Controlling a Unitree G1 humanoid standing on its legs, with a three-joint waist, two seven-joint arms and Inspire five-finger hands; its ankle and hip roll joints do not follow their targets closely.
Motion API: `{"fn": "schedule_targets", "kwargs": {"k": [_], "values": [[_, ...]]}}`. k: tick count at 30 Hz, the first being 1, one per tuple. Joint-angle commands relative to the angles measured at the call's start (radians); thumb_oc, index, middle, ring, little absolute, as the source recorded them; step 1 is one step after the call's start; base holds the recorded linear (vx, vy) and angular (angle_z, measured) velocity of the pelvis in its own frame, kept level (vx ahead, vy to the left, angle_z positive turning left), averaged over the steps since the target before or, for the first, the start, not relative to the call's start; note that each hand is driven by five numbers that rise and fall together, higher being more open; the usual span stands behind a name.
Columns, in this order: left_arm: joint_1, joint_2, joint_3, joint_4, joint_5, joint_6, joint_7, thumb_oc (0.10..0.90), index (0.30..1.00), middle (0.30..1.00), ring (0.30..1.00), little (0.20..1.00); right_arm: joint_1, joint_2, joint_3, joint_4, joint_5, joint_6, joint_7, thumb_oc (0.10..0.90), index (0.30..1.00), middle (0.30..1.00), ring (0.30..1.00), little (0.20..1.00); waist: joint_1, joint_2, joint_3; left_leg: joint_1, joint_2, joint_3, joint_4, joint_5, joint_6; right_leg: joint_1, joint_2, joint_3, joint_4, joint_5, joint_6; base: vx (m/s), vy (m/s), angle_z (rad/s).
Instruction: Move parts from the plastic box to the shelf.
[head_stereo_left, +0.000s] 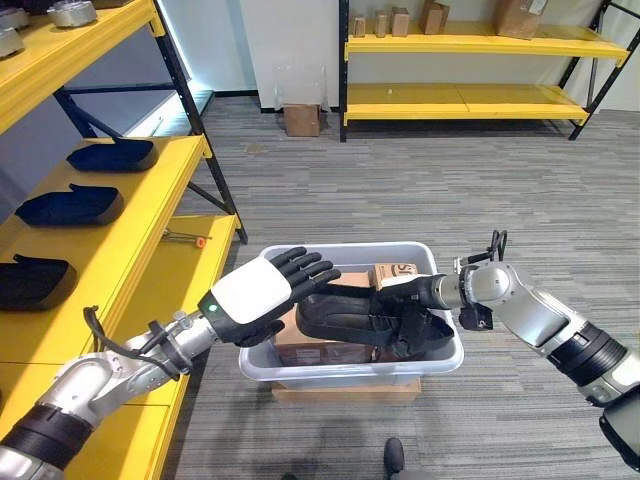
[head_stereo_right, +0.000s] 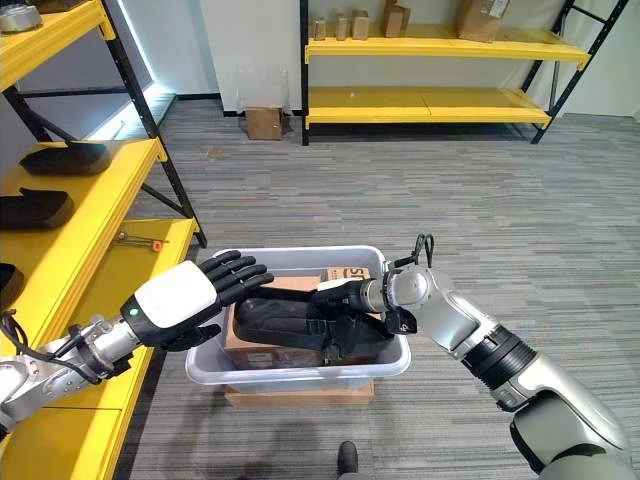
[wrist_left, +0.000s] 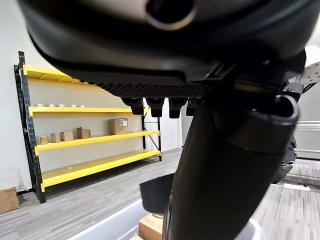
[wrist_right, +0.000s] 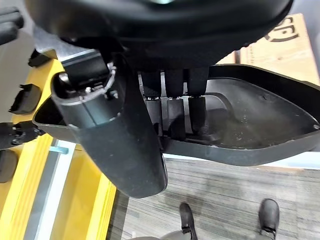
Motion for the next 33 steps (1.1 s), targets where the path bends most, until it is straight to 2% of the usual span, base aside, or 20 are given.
{"fn": "schedule_targets", "kwargs": {"k": [1,8,13,33], "values": [[-0.124,0.051,-0.005,-0.043,-0.112,0.010,0.010,0.900,1.000,1.000,1.000,1.000,-0.120,0.006,-0.041,-0.050,0.001,-0.062,-0.050,0.400,0.300,0.300,0.300,0.300,0.019,-0.019,-0.037,0.023,-0.005,-0.101,-0.005,-0.036,0.033,0.017,-0.076,-0.008,0.006,-0.016,0.081,0.00,0.000,0.00],[-0.098,0.070,-0.027,-0.030,-0.079,0.013,0.036,0.900,1.000,1.000,1.000,1.000,-0.115,0.002,-0.030,-0.035,0.001,-0.096,-0.068,0.400,0.300,0.300,0.300,0.300,0.020,-0.014,-0.028,0.020,-0.008,-0.096,-0.002,-0.038,0.036,0.012,-0.077,-0.006,0.006,-0.014,0.082,0.00,0.000,0.00],[-0.116,0.050,-0.080,0.004,-0.032,0.025,0.066,0.900,1.000,1.000,1.000,1.000,-0.127,0.024,-0.031,-0.033,-0.013,-0.093,-0.065,0.400,0.300,0.300,0.300,0.300,0.014,-0.008,-0.025,0.016,-0.010,-0.094,0.000,-0.039,0.037,0.006,-0.077,0.001,0.006,-0.012,0.083,-0.01,0.004,-0.01],[-0.146,0.013,-0.163,0.061,0.086,0.077,0.171,0.900,1.000,1.000,1.000,1.000,-0.139,0.066,-0.001,-0.034,-0.018,-0.105,-0.019,0.400,0.300,0.300,0.300,0.300,0.008,-0.006,-0.032,0.024,-0.012,-0.086,-0.003,-0.041,0.037,0.004,-0.077,0.002,0.006,-0.011,0.085,0.00,0.001,0.00]]}}
